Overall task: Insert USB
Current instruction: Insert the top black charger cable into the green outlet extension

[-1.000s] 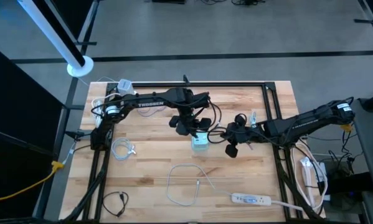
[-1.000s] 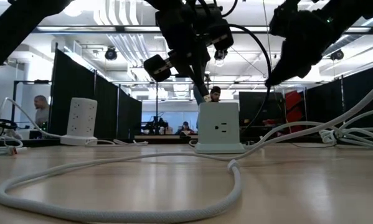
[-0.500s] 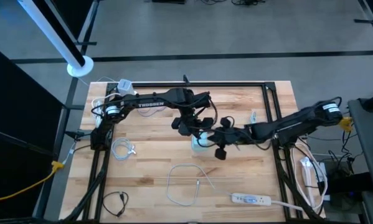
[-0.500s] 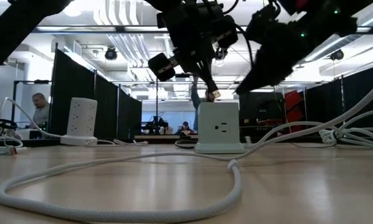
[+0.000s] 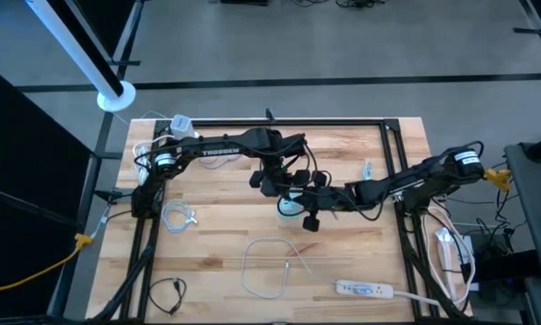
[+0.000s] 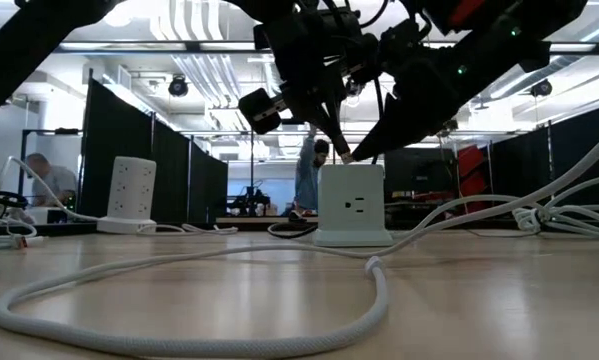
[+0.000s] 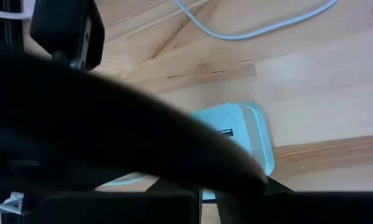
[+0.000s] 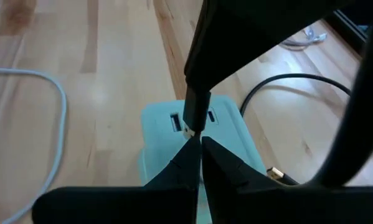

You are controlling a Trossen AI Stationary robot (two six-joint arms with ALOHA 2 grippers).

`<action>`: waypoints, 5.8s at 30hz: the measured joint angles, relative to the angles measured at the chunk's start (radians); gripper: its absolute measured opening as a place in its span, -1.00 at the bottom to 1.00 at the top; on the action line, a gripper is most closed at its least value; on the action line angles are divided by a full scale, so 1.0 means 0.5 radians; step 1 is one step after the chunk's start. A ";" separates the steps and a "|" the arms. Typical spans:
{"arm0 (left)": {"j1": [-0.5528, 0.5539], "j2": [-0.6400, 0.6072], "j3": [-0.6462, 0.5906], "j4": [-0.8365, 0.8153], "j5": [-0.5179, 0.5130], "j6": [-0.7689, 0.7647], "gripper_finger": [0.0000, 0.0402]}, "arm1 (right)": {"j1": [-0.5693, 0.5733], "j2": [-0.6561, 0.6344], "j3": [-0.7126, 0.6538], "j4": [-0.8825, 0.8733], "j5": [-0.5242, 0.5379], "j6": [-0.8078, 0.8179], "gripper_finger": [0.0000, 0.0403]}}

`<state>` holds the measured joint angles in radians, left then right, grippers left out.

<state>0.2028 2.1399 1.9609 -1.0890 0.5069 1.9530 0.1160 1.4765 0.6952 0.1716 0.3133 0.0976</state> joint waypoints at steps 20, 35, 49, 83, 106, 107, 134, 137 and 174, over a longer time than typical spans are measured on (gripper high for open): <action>0.013 0.000 -0.001 0.016 -0.064 -0.047 -0.96 | -0.014 0.151 -0.001 0.258 -0.042 -0.040 -1.00; 0.017 -0.002 -0.001 0.002 -0.074 0.038 -0.96 | -0.037 0.170 -0.001 0.297 -0.058 -0.047 -1.00; 0.020 -0.002 0.000 0.038 -0.086 0.090 -0.96 | -0.037 0.083 0.000 0.145 -0.018 -0.012 -1.00; 0.020 -0.001 0.002 -0.085 -0.119 0.101 -0.96 | -0.042 0.178 0.005 0.285 -0.060 -0.011 -1.00; 0.011 -0.001 0.002 -0.061 -0.073 0.089 -0.96 | -0.032 -0.033 0.003 -0.043 -0.026 0.051 -1.00; 0.011 -0.001 0.002 -0.059 -0.070 0.088 -0.96 | -0.030 -0.045 0.003 -0.057 -0.021 0.054 -1.00; 0.006 -0.009 -0.132 0.120 -0.007 -0.068 -0.96 | -0.023 -0.111 0.002 -0.225 0.004 0.117 -1.00; 0.006 -0.008 -0.130 0.121 0.003 -0.099 -0.96 | -0.023 -0.115 0.002 -0.227 0.004 0.117 -1.00; -0.008 0.031 -0.154 0.144 0.087 -0.227 -0.96 | -0.018 -0.169 0.002 -0.274 0.004 0.089 -1.00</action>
<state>0.1989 2.1551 1.8837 -1.0169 0.5506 1.8397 0.1070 1.3921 0.6960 0.0347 0.3153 0.1419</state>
